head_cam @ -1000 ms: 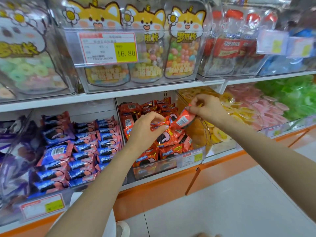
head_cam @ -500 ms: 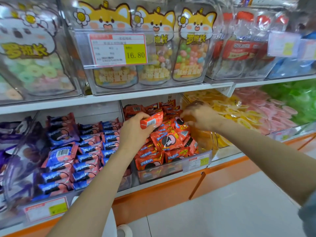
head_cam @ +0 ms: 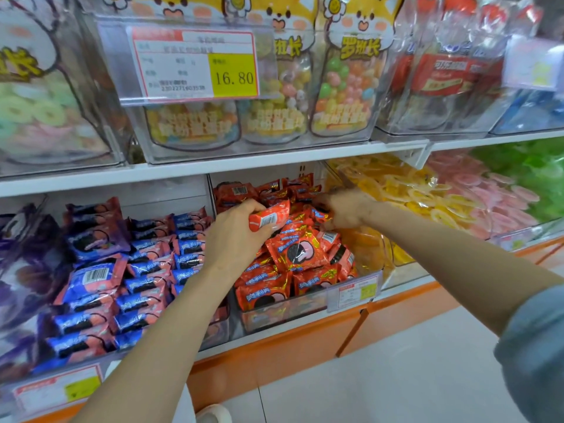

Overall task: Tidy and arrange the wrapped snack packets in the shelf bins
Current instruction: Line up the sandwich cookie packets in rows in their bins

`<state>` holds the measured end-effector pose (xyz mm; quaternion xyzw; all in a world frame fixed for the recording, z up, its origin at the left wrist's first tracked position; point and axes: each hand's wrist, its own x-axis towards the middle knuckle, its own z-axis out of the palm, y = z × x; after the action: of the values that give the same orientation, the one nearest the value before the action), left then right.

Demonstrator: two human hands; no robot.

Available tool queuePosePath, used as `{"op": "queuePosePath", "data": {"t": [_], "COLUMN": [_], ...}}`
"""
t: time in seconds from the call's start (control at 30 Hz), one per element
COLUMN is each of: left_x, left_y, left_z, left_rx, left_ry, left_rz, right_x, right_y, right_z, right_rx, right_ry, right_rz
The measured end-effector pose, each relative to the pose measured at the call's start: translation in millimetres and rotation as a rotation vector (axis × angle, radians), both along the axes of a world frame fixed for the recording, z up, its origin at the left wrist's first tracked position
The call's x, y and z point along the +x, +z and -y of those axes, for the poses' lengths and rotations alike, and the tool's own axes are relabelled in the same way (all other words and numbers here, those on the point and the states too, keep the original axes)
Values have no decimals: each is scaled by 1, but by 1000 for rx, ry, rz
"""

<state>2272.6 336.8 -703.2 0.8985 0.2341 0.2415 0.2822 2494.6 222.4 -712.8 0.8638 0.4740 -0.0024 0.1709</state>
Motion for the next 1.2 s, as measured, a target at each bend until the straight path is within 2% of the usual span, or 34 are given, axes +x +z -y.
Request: {"op": "queuePosePath", "data": {"t": [0.17,0.3,0.37,0.43,0.5,0.6,0.7,0.8,0.93,1.07,1.2], "left_x": [0,0,1,1,1,1,1,1,2,2,2], "left_y": [0,-1,-1,-2,-3,-3,-3,-4,-5,-5,-6], "left_z": [-1,1,3,4,5,4,4,4,1,1,1], "left_rx": [6,18,18,22,33,27,20,27,29,37,44], "left_ry": [14,9,1,-3,-4,-1,0,-6,-11,-21,-26], "left_rz": [-12,-23,-24,-21,-27,-30,-24,-26,-19,-28,-29], "right_x": [-17,-44,-50,-47,-44,-34,-27,-25,-22,-14,-12], "right_y": [25,30,28,31,40,43,27,7,-1,-4,17], "right_z": [20,51,64,70,69,49,16,-9,-26,-31,-24], "right_rx": [115,63,-27,-20,124,321,252,136,99,74,38], "right_ry": [22,163,207,187,126,118,133,46,-60,-88,-83], "right_rz": [41,144,64,-102,-279,-232,-201,-253,-316,-288,-183]}}
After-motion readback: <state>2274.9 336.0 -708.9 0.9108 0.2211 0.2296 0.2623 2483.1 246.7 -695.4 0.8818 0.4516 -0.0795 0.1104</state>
